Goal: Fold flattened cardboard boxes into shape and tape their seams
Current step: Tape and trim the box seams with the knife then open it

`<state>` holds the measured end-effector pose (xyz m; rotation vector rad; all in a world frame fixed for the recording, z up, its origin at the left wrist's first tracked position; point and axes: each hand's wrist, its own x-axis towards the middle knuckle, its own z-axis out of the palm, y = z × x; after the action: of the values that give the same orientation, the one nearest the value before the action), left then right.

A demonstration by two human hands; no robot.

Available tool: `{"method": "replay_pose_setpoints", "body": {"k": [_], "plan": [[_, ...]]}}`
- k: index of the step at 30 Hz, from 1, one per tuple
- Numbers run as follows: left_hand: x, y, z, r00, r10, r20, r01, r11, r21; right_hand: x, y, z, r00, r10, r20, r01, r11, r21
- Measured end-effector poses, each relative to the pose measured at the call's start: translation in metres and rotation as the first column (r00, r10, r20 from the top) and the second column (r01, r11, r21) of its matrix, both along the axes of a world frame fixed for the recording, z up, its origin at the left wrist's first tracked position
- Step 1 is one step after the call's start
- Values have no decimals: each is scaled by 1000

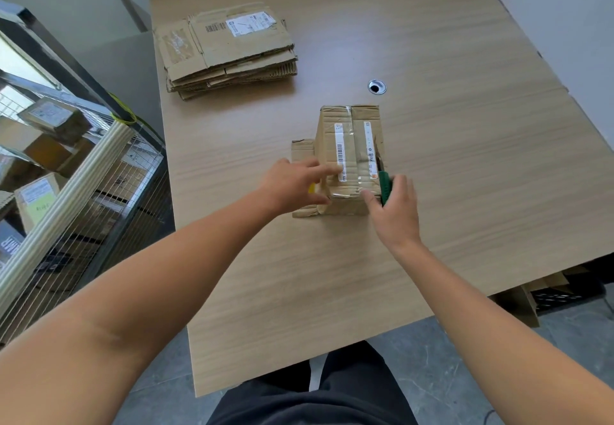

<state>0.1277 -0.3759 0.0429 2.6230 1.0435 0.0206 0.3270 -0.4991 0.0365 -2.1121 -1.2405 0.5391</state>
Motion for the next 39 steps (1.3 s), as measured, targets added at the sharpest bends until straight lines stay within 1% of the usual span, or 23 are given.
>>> {"method": "replay_pose_setpoints", "body": {"k": [1,3,5,8,9,10,12,13,15,17,19,21,22,24,26,28,30,31,33,35,36,37,39], "plan": [[1,1,-4,1000,-16,14,16,1000,23,1,5,-6,1000,12,10,-12,1000,7],[1,2,-13,998,-31,58,27,996,80,0,8,-17,999,39,33,-41,996,75],[0,1,-21,994,-21,104,11,996,94,1,9,-24,995,72,73,-81,988,135],[3,-5,-26,993,39,110,-49,995,90,8,11,-25,986,97,135,-115,985,126],[7,-10,-26,992,81,99,-90,991,94,9,11,-23,986,76,147,-96,986,135],[13,-18,-25,985,135,106,-144,986,87,9,11,-21,991,35,126,-55,985,162],[27,-39,-23,958,234,163,-236,972,-4,5,7,-15,998,-60,-15,62,975,215],[35,-50,-20,951,253,178,-242,967,-82,4,5,-13,992,-94,-84,109,974,200],[46,-66,-13,946,262,192,-214,948,-236,9,3,-10,981,-131,-146,148,982,114],[42,-68,-1,928,289,234,-217,932,-292,19,5,-10,985,-91,-145,102,992,76],[27,-56,13,910,324,259,-257,930,-262,27,11,-7,992,27,-122,-14,994,105],[7,-34,29,906,359,224,-318,927,-200,37,20,-7,986,148,-79,-137,983,126],[-4,-23,37,911,373,175,-348,924,-159,42,26,-7,977,200,-67,-191,973,126],[-23,-2,50,925,381,9,-379,922,-83,54,44,-4,954,297,-38,-292,950,113],[-38,12,58,918,362,-160,-375,925,-60,65,66,0,918,397,9,-397,914,81],[-43,18,57,901,344,-263,-362,932,-22,71,87,7,870,490,61,-492,870,30],[-40,21,52,887,325,-328,-347,938,-9,74,105,16,835,540,107,-542,840,-13],[-36,20,48,878,329,-346,-359,933,-24,73,112,21,833,538,129,-540,841,-17],[-31,19,45,859,369,-356,-414,909,-56,67,113,30,864,481,145,-490,871,28],[-28,15,43,840,412,-353,-465,882,-76,56,94,34,898,428,104,-438,893,101],[-25,11,42,828,433,-356,-488,869,-78,48,79,34,900,428,78,-435,894,110],[-22,5,41,816,460,-350,-515,853,-80,39,62,32,895,444,41,-446,891,88],[-16,-10,36,800,524,-293,-572,814,-105,24,35,21,883,465,-60,-466,885,7]]}}
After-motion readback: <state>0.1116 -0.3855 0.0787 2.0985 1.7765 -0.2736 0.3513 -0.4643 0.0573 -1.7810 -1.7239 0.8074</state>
